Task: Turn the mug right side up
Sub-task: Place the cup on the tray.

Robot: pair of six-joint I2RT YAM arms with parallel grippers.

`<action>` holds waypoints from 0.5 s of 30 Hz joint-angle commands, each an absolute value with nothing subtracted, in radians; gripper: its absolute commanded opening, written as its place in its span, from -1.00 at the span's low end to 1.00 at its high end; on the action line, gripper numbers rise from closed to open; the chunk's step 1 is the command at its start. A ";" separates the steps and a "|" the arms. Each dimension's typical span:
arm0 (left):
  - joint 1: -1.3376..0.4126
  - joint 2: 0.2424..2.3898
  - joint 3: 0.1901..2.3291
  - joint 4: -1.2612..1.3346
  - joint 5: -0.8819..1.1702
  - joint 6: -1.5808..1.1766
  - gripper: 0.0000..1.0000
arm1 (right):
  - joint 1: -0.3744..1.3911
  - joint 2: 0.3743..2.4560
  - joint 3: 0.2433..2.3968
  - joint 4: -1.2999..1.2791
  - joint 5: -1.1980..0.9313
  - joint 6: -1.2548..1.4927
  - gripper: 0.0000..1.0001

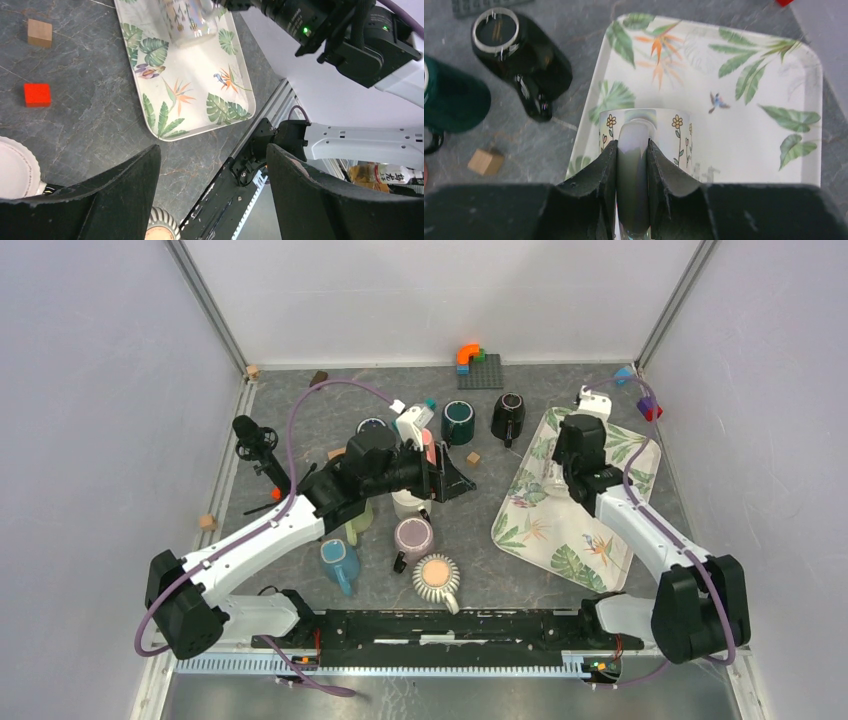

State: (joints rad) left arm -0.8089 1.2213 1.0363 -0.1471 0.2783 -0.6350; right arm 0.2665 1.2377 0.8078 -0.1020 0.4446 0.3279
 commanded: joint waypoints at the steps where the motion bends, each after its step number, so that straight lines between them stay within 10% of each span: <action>1: -0.805 1.224 1.022 -0.129 0.326 -0.642 0.67 | 0.211 1.234 0.794 0.304 0.454 0.254 -1.00; 15: -0.802 1.358 1.035 -0.004 0.498 -0.862 0.80 | 0.187 1.370 0.703 0.714 0.323 0.145 -1.00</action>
State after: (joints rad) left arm -0.8082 1.3289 1.0233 -0.0925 0.4080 -0.7525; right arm 0.1898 1.3716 0.6979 0.4568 0.3569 0.1860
